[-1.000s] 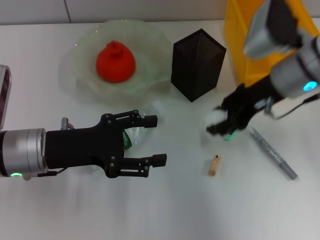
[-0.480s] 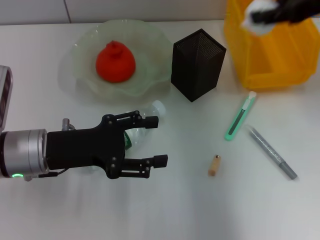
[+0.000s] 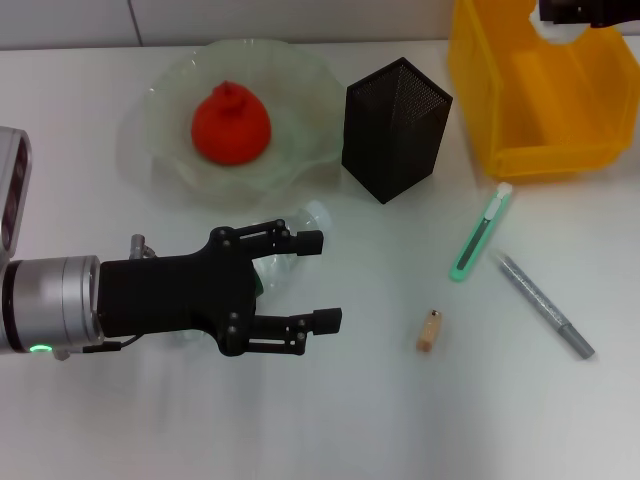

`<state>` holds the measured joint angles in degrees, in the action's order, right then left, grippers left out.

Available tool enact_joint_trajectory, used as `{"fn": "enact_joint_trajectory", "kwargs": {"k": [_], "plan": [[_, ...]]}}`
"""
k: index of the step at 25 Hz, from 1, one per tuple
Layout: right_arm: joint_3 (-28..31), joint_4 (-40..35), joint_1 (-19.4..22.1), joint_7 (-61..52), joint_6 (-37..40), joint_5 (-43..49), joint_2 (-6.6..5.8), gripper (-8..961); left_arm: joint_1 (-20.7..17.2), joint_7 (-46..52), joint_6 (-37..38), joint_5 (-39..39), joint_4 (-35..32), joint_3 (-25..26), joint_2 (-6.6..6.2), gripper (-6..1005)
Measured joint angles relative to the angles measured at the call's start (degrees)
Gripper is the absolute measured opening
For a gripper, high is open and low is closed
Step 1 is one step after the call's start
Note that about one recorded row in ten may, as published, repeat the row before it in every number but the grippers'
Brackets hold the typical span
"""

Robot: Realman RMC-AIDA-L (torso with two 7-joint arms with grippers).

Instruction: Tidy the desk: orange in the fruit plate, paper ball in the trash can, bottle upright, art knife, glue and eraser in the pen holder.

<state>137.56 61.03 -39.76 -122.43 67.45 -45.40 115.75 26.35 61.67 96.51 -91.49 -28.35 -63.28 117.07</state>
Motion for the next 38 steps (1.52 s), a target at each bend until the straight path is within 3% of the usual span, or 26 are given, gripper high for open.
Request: {"fn": "enact_joint_trajectory", "kwargs": {"k": [4,8,9,12,13,15,16,19,20,23,25,31,38], "plan": [[-0.57,-0.24,0.10,0.05,-1.15,0.00,0.00,526,0.02,0.07,0.00,0.00,-0.01,0.00,-0.01,847],[-0.08,-0.07,0.66,0.19,-2.40,-2.05,0.07,614,0.02,0.09,0.00,0.00,0.10,0.00,-0.01,847],[0.45,-0.04,1.17,0.65,-2.81,-4.62,0.12,636,0.02,0.08,0.01,0.01,0.11,0.00,-0.01,847],[2.64,-0.27,3.12,4.19,-2.69,-15.30,0.15,829,0.02,-0.09,0.00,0.05,0.14,0.00,-0.01,847],[3.45,-0.51,3.95,6.26,-1.91,-20.03,0.20,828,0.02,-0.13,0.00,0.04,0.14,0.00,-0.01,847],[5.21,-2.01,6.89,14.28,5.39,-33.46,0.38,827,0.02,-0.25,0.00,0.03,0.10,0.00,-0.01,848],[5.21,-2.01,6.89,14.28,5.39,-33.46,0.38,827,0.02,-0.27,0.00,0.03,0.05,0.00,0.00,848],[5.78,-3.61,9.64,21.67,17.79,-41.02,0.48,826,0.02,-0.29,0.04,0.07,-0.08,0.00,0.05,847],[5.78,-3.82,10.97,24.76,25.95,-41.17,0.68,826,0.02,-0.30,0.05,0.09,-0.11,0.00,0.05,847],[5.77,-3.73,11.88,26.96,32.45,-36.46,0.78,826,0.02,-0.31,0.07,0.21,-0.30,0.00,0.07,847],[5.78,-4.23,13.30,29.89,36.98,-27.55,0.84,826,0.03,-0.31,0.04,0.35,-0.36,0.00,0.07,847],[5.82,-6.47,16.27,39.61,37.93,-17.86,1.96,826,0.93,0.63,-0.39,0.42,-0.10,0.48,-0.22,848],[5.92,-8.76,17.61,43.51,35.94,-14.63,2.46,826,1.85,3.80,-1.47,0.49,-1.64,1.54,-0.20,847]]}}
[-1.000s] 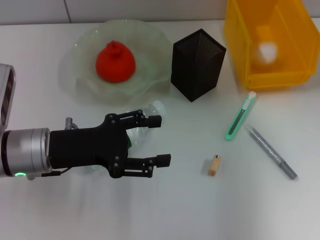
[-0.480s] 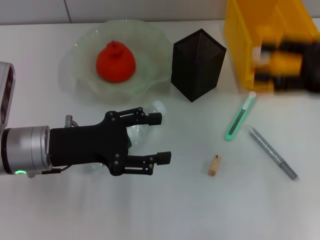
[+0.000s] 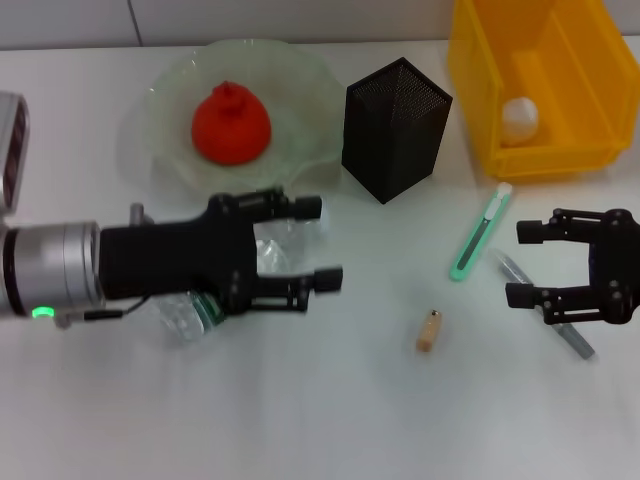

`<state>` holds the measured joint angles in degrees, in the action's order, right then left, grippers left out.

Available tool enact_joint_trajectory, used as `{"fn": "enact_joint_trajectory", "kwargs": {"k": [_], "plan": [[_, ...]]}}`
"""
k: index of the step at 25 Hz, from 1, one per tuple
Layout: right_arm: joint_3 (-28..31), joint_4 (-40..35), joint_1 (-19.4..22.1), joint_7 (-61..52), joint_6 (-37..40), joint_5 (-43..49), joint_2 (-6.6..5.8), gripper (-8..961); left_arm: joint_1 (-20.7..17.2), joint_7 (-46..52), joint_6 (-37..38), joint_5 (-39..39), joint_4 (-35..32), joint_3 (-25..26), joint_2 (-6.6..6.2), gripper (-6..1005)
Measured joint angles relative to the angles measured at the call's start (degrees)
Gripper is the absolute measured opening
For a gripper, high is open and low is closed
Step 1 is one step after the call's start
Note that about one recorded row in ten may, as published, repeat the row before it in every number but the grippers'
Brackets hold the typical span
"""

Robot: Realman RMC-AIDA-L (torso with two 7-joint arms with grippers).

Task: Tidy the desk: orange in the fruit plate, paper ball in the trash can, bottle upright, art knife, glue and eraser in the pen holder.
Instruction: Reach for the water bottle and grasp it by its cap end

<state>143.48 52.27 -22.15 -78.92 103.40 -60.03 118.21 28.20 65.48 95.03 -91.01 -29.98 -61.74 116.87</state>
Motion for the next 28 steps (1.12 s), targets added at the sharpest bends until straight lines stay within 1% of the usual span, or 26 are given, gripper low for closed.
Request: {"fn": "enact_joint_trajectory", "kwargs": {"k": [2,4,9,11,14,17,19,22,25,26,28], "plan": [[0.02,-0.13,0.08,0.03,-0.43,0.33,0.04,826,0.83,4.00,-0.34,-0.13,-2.06,1.05,0.15,847],[0.02,-0.41,0.13,0.05,-0.82,0.59,0.06,826,2.46,11.23,-0.58,-0.33,-5.20,1.83,0.05,847],[-0.04,-0.83,-0.01,0.07,-1.56,1.71,0.06,826,6.13,27.86,-1.11,-2.03,-13.87,2.15,-0.79,848],[-0.05,-0.91,-0.18,-0.07,-1.58,2.15,0.01,826,7.54,35.17,-2.06,-4.66,-17.89,2.20,-1.25,848],[-0.05,-0.93,-0.27,-0.20,-1.59,2.39,-0.07,825,9.19,43.63,-3.24,-9.49,-22.96,2.23,-1.63,848],[0.02,-0.95,-0.27,-0.25,-1.82,2.48,-0.15,825,11.26,51.90,-3.63,-17.23,-28.64,2.25,-1.66,847],[0.04,-0.94,-0.26,-0.26,-1.94,2.49,-0.19,825,13.08,57.44,-3.24,-22.86,-31.64,2.25,-1.46,847],[0.04,-0.89,-0.26,-0.28,-2.35,2.55,-0.26,825,16.12,63.74,-1.97,-29.94,-33.40,2.25,-1.17,846],[0.04,-0.88,-0.29,-0.32,-2.42,2.57,-0.26,825,19.66,67.50,-0.74,-39.14,-33.79,2.04,-0.08,844],[0.04,-0.87,-0.29,-0.34,-2.51,2.58,-0.27,825,20.94,68.28,-0.59,-43.21,-33.77,1.80,0.60,844],[0.04,-0.87,-0.30,-0.39,-2.76,2.60,-0.26,825,22.84,69.19,-0.57,-49.18,-33.26,1.21,1.45,843]]}}
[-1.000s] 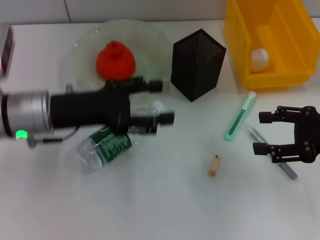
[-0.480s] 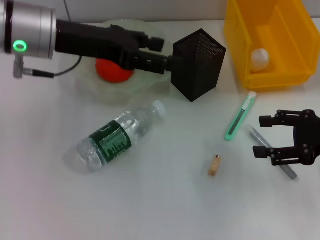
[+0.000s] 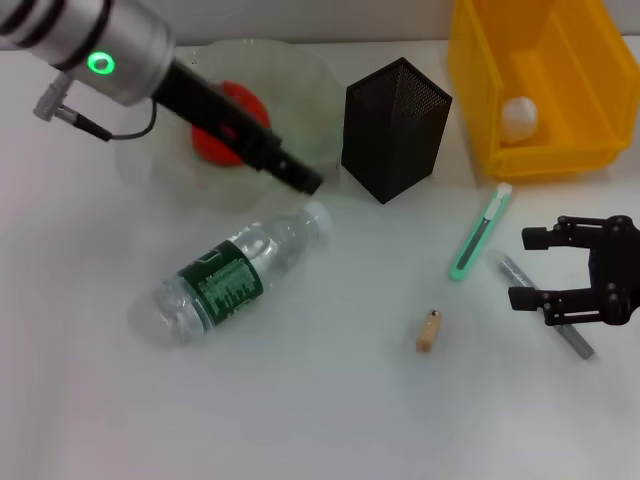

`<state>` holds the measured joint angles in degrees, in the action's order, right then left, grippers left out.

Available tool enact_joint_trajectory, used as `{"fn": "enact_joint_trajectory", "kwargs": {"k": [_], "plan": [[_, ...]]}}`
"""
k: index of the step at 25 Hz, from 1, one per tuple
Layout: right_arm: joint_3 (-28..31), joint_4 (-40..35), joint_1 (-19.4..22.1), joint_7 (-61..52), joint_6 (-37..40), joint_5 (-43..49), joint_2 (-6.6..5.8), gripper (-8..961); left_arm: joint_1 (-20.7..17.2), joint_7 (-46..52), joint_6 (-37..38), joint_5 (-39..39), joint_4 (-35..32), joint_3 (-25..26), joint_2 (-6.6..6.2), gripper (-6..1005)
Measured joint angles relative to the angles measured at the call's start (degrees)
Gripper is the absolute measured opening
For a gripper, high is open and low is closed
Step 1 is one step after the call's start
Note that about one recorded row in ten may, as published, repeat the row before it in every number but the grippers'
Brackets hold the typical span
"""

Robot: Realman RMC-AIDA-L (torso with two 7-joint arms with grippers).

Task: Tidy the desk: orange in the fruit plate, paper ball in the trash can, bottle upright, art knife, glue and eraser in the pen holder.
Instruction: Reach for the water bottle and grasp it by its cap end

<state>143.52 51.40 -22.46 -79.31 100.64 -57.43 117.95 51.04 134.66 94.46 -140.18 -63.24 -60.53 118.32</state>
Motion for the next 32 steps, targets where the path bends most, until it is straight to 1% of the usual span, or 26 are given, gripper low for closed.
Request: {"fn": "enact_joint_trajectory", "kwargs": {"k": [2,4,5,9,13,22,23,26,32], "plan": [[0.00,-0.03,0.00,-0.17,-0.18,0.02,0.00,825,1.30,0.88,-0.23,-3.91,0.98,-1.12,0.39,842],[0.00,-0.04,0.05,-0.45,-0.22,0.04,0.02,825,1.84,1.93,-0.72,-5.26,1.92,-4.33,0.40,841],[0.00,-0.04,0.05,-0.45,-0.22,0.04,0.02,825,1.84,1.93,-0.72,-5.26,1.92,-4.33,0.40,840],[0.00,-0.07,0.06,-0.81,-0.34,0.05,0.07,825,1.87,2.71,-1.60,-7.10,2.51,-6.97,0.51,838],[0.00,-0.08,0.03,-0.87,-0.58,0.05,0.09,825,1.86,3.52,-3.89,-7.92,5.06,-9.75,0.58,836],[0.00,-0.16,-0.10,-1.46,-1.01,0.04,0.20,826,1.64,3.06,-5.31,-7.86,7.59,-10.87,0.59,832],[0.00,-0.16,-0.10,-1.47,-1.01,0.05,0.20,826,1.66,2.96,-6.20,-7.74,8.89,-11.33,0.59,832],[0.00,-0.20,-0.12,-1.47,-1.01,0.05,0.20,826,1.69,2.95,-7.35,-7.63,10.04,-12.53,0.60,830],[0.00,-0.25,-0.13,-1.46,-1.00,0.04,0.18,826,1.42,2.92,-9.38,-7.46,10.59,-14.74,0.76,827]]}}
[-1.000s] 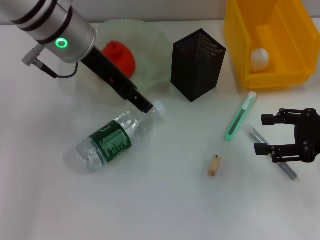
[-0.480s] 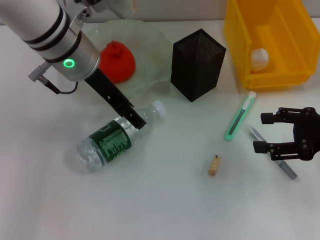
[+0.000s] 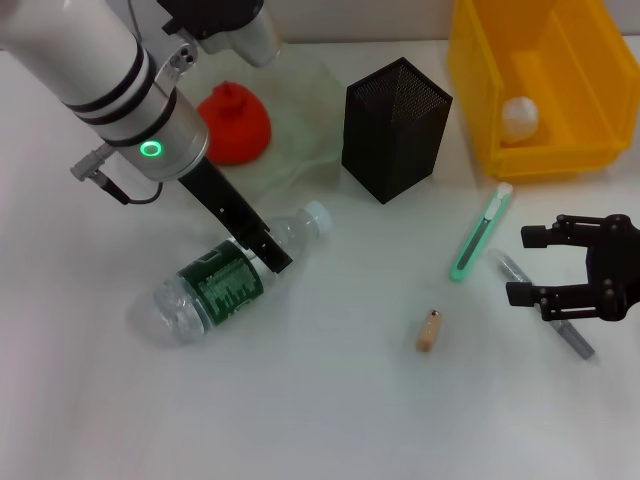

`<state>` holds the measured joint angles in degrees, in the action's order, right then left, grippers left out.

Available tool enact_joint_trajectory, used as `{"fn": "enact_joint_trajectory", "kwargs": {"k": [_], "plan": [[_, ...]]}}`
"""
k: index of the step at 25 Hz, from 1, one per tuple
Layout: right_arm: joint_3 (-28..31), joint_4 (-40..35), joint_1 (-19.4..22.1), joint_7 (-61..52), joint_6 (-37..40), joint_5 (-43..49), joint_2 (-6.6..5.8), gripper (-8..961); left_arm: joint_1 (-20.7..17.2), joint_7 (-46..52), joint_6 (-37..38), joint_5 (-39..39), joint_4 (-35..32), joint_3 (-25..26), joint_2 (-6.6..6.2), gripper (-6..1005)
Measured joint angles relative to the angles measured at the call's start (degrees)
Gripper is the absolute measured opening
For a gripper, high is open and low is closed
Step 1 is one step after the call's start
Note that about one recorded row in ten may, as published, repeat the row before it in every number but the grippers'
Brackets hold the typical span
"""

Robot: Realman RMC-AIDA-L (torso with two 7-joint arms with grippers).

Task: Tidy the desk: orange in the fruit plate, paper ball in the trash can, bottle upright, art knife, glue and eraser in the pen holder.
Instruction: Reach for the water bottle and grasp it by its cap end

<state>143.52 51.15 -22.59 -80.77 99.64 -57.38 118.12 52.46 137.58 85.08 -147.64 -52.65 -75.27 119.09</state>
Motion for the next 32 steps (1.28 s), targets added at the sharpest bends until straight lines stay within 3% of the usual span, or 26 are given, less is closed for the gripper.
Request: {"fn": "enact_joint_trajectory", "kwargs": {"k": [15,20,32], "plan": [[0.00,-0.26,0.13,0.00,0.11,-0.01,0.00,826,-0.01,0.18,-2.69,3.93,0.47,-5.15,0.09,820],[-0.02,-0.26,0.07,0.00,0.23,-0.01,0.06,826,0.02,0.42,-6.27,8.60,0.91,-10.68,0.09,818],[-0.30,-0.19,0.00,-0.96,0.39,-0.01,0.09,826,0.01,1.03,-12.77,13.10,1.78,-17.43,0.09,812]]}}
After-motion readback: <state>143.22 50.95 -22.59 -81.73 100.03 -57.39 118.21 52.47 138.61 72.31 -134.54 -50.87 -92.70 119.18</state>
